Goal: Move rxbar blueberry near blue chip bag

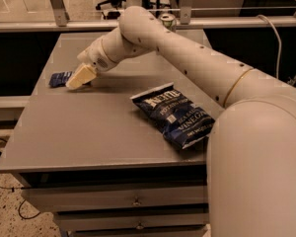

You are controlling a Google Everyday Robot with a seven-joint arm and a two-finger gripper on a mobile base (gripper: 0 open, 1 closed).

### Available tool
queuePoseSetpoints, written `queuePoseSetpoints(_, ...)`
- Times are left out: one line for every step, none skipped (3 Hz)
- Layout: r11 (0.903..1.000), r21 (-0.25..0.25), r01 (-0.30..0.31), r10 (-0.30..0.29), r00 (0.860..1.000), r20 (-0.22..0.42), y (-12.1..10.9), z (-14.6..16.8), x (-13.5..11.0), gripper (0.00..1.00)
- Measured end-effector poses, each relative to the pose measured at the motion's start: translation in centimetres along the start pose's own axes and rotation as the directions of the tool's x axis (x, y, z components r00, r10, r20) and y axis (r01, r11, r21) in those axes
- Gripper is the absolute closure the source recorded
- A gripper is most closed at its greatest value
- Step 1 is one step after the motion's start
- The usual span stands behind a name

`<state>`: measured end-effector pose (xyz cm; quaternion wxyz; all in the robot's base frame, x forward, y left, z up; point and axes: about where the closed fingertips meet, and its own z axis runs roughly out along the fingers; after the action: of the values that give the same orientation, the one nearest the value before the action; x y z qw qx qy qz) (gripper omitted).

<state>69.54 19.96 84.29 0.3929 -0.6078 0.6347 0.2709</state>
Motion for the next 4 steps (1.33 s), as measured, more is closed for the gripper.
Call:
queuePoseSetpoints(0.9999, 0.004, -0.01, 0.01, 1.0, 0.003, 0.0, 0.0, 0.2, 0.53)
queuePoseSetpoints(0.9997, 0.005, -0.023, 0.023, 1.0, 0.007, 0.2, -0.4, 0.3, 0.75)
queuePoseSetpoints(0.9989, 0.027, -0.038, 0.037, 0.999, 0.011, 0.6, -2.1, 0.5, 1.0)
queuePoseSetpoints(0.9965, 0.079, -0.027, 0.026, 1.0, 0.013, 0.4, -5.0, 0.0, 1.0)
